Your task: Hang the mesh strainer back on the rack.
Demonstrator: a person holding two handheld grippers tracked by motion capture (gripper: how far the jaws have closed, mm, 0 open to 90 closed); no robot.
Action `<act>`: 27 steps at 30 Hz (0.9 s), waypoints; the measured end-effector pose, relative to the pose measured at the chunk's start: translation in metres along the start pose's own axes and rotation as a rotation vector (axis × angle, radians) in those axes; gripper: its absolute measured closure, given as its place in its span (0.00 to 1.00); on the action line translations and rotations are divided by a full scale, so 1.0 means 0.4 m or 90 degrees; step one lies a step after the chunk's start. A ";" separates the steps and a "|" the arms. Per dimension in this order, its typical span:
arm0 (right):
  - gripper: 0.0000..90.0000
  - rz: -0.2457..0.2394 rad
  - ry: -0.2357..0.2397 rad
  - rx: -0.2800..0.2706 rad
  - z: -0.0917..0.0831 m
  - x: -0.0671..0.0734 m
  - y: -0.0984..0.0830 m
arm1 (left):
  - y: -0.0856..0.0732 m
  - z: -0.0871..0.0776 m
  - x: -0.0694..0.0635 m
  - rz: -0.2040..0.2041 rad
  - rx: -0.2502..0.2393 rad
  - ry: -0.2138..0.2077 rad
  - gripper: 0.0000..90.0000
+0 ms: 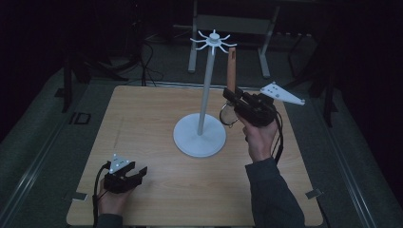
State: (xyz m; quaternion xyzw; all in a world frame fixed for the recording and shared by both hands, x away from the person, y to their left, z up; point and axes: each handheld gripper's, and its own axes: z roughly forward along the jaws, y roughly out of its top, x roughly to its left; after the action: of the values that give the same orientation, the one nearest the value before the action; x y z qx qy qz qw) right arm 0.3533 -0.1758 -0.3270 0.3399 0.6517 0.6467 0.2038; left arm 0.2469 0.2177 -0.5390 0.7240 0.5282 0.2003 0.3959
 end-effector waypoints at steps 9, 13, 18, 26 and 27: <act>0.77 0.015 0.012 0.007 0.019 -0.004 0.004 | 0.001 0.001 -0.001 0.002 0.001 0.000 0.50; 0.77 0.020 0.015 0.012 0.025 -0.005 0.002 | 0.001 0.001 -0.001 0.003 0.000 -0.001 0.50; 0.77 0.021 0.023 0.024 0.041 -0.008 -0.001 | 0.001 0.001 -0.001 0.002 0.000 -0.001 0.50; 0.77 0.025 0.026 0.038 0.061 -0.011 -0.001 | 0.001 0.002 -0.002 0.002 0.000 0.000 0.50; 0.77 0.024 0.026 0.040 0.063 -0.011 0.000 | 0.001 0.002 -0.002 0.001 0.000 -0.001 0.50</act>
State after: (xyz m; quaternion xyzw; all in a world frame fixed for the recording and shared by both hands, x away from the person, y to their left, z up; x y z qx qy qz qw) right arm 0.3741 -0.1610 -0.3299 0.3450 0.6693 0.6365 0.1671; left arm 0.2475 0.2167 -0.5390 0.7247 0.5273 0.2001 0.3959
